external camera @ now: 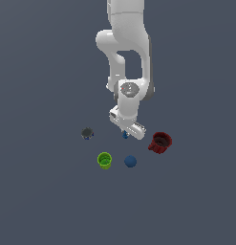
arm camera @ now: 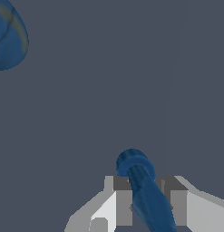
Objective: Pick up a designated object from a clutter of objects.
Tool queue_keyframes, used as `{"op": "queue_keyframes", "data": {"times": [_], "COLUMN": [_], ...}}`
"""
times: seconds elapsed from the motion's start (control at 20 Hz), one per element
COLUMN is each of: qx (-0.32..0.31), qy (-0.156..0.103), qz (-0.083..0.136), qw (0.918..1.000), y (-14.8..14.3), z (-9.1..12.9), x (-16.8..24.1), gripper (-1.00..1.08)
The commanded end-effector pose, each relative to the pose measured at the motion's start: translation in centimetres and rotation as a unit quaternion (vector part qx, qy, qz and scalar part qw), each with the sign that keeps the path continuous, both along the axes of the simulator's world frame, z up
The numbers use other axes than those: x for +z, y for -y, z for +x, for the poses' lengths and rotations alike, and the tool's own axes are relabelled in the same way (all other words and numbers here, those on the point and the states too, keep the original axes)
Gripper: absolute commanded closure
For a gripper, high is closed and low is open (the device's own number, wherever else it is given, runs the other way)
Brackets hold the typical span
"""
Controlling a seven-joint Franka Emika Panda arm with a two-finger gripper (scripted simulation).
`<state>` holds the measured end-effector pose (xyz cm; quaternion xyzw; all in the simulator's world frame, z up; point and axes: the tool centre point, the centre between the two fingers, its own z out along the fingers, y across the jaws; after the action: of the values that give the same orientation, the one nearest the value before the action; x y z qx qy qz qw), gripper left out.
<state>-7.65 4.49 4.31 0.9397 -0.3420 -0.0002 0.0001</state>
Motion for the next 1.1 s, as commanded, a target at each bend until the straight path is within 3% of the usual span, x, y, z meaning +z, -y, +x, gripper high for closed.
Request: {"op": "queue_keyframes", "data": {"times": [0.0,0.5,1.05], "qx": [0.000,0.000,0.000], "qy": [0.000,0.000,0.000], "qz": [0.000,0.000,0.000], "qw": [1.0000,1.0000,1.0000], "y": [0.0,-0.4,-1.1], "z": [0.1,1.7,5.4], "x": [0.3,4.2,13.0], "gripper": [1.08,1.08,1.08]}}
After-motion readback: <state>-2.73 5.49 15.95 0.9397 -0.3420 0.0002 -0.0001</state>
